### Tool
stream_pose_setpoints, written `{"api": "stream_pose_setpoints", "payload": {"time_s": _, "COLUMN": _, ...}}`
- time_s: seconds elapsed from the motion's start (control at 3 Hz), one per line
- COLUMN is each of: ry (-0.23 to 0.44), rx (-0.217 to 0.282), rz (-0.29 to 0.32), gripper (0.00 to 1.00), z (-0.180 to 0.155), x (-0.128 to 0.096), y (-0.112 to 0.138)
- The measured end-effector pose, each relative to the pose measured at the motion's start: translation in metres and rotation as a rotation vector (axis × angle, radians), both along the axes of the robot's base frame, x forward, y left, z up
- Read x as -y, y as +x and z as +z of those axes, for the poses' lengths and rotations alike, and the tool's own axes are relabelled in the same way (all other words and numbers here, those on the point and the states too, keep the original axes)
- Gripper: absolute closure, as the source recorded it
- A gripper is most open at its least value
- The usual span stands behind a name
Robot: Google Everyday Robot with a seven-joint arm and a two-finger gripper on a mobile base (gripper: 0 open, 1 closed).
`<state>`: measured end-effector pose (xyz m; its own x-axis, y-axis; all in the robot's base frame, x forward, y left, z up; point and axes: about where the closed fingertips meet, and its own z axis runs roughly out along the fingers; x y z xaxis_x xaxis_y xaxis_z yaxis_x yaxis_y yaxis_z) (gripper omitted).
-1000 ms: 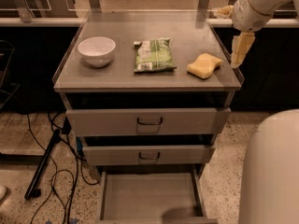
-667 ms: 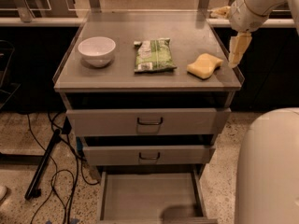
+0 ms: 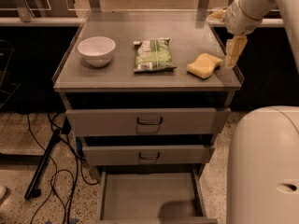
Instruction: Place sponge into bottom drawer
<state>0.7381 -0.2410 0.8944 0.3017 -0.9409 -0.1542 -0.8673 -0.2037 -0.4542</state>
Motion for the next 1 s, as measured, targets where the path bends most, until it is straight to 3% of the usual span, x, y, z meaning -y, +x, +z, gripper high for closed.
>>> {"api": "stream_pose_setpoints", "payload": {"time_s": 1.0, "ry": 0.011, "rx": -0.039, "rz": 0.068, "gripper": 0.0, "z": -0.029, "x": -0.009, "y": 0.007}}
